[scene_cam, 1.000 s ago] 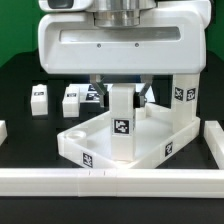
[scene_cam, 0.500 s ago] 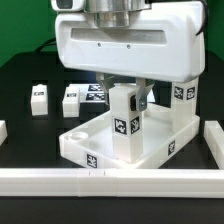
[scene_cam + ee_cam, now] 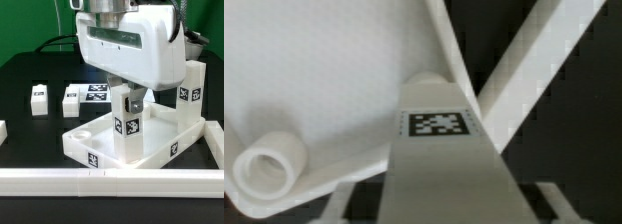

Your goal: Assemble desk

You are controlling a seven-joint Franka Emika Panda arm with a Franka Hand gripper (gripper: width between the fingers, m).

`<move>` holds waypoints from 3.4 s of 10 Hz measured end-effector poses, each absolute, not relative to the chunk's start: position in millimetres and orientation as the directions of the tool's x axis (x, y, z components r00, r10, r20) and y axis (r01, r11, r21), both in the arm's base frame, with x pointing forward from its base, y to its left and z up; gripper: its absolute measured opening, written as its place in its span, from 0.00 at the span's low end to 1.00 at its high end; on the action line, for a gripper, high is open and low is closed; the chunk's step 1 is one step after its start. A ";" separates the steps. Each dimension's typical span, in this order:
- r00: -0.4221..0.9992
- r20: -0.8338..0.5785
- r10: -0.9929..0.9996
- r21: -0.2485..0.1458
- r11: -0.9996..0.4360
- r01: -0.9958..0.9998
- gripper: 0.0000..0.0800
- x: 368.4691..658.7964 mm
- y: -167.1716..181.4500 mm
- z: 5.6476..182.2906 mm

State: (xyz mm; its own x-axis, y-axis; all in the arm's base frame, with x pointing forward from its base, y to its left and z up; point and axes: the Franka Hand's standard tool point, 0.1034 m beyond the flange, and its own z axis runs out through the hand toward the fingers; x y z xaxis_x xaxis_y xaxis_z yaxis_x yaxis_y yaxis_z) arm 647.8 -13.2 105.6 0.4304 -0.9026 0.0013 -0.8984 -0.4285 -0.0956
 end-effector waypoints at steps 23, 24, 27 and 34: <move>0.977 0.079 0.199 0.022 -0.980 0.198 0.36 648.3 -7.1 105.7; 0.982 0.079 0.173 0.019 -0.985 0.172 0.36 648.3 -7.0 105.7; 0.994 0.082 -0.073 -0.013 -0.997 -0.072 0.36 648.4 -6.2 105.7; 0.692 0.041 -0.721 -0.085 -0.692 -0.717 0.36 648.6 2.0 104.7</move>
Offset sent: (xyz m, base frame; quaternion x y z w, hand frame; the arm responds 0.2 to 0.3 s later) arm -0.0006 0.0012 -0.0013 -0.0092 -0.0010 -0.1782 0.9839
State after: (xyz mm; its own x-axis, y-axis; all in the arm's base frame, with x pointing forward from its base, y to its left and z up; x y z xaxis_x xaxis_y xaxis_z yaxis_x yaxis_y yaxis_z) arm 648.6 2.0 104.7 0.6916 -0.7211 0.0413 -0.7166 -0.6922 -0.0854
